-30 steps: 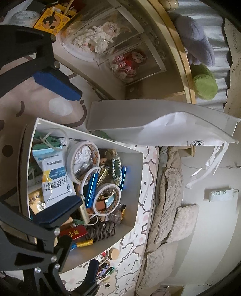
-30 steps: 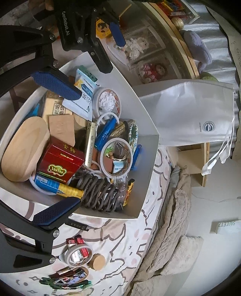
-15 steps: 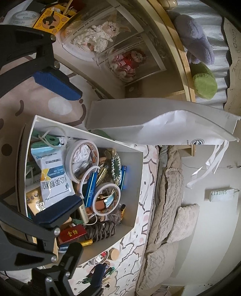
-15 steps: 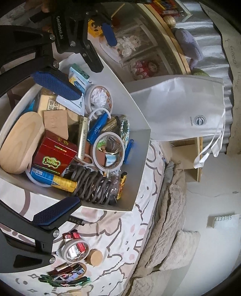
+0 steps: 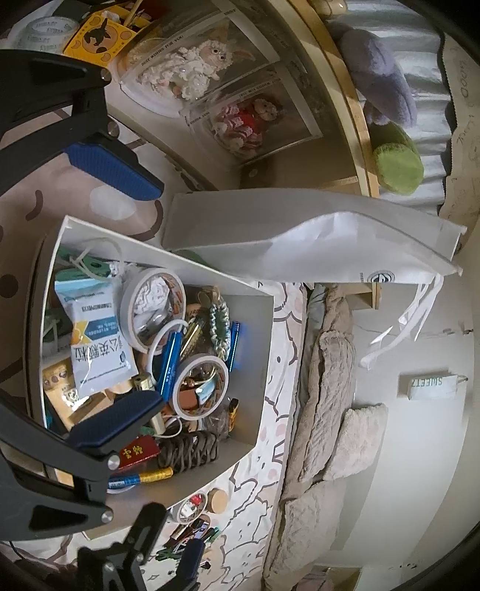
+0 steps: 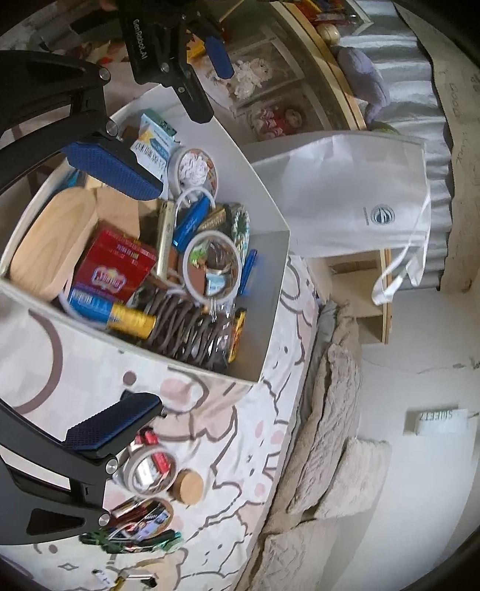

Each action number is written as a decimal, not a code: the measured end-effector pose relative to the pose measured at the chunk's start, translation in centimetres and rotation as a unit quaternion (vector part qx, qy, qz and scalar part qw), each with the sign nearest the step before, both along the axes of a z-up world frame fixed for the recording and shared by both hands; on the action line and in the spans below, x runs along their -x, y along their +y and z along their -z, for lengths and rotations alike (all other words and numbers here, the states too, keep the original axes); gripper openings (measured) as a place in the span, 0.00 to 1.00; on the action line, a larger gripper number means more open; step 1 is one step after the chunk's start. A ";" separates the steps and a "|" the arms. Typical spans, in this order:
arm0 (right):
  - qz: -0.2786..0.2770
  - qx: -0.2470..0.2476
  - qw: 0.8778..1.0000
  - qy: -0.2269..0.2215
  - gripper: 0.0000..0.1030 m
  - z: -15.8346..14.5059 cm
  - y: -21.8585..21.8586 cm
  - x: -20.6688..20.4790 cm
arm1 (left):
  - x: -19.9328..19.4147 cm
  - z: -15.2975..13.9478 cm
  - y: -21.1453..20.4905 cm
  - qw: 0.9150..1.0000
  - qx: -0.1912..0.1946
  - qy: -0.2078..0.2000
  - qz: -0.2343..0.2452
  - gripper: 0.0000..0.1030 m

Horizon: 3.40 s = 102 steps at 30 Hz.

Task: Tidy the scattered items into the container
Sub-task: 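Withdraw both tools from the box back toward the items on the bed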

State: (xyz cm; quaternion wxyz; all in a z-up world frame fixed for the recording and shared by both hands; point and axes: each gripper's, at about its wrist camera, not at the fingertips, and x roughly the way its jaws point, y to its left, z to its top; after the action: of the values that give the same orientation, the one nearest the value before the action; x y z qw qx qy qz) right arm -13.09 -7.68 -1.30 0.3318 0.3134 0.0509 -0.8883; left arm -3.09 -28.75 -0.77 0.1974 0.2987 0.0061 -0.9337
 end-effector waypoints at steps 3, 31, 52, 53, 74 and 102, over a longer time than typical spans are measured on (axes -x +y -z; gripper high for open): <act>0.011 0.008 1.000 -0.005 1.00 -0.2 1.4 0.3 | 0.3 0.1 0.8 1.000 0.007 -0.003 0.011 1.00; 0.117 -0.012 0.993 0.014 1.00 0.4 15.4 1.2 | 4.0 0.0 11.5 0.993 0.002 0.017 0.116 1.00; 0.169 -0.041 0.984 0.047 1.00 -1.0 26.1 0.4 | 6.0 0.5 19.1 0.982 -0.024 0.022 0.184 1.00; 0.170 -0.043 0.983 0.049 1.00 -1.0 26.7 0.3 | 6.0 0.5 19.3 0.982 -0.026 0.023 0.186 1.00; 0.220 -0.015 0.973 0.069 1.00 -0.2 34.4 -0.3 | 6.6 1.9 24.0 0.972 -0.052 0.056 0.223 1.00; 0.229 -0.031 0.973 -0.004 1.00 7.2 35.7 2.1 | 9.1 7.4 28.1 0.965 -0.028 -0.017 0.261 1.00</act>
State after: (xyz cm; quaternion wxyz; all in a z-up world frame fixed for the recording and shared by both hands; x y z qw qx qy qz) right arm -15.18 28.05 -8.50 0.1098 0.3303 0.0039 -0.9375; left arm -12.18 -0.69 -8.21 -0.0618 0.3112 -0.0490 -0.9471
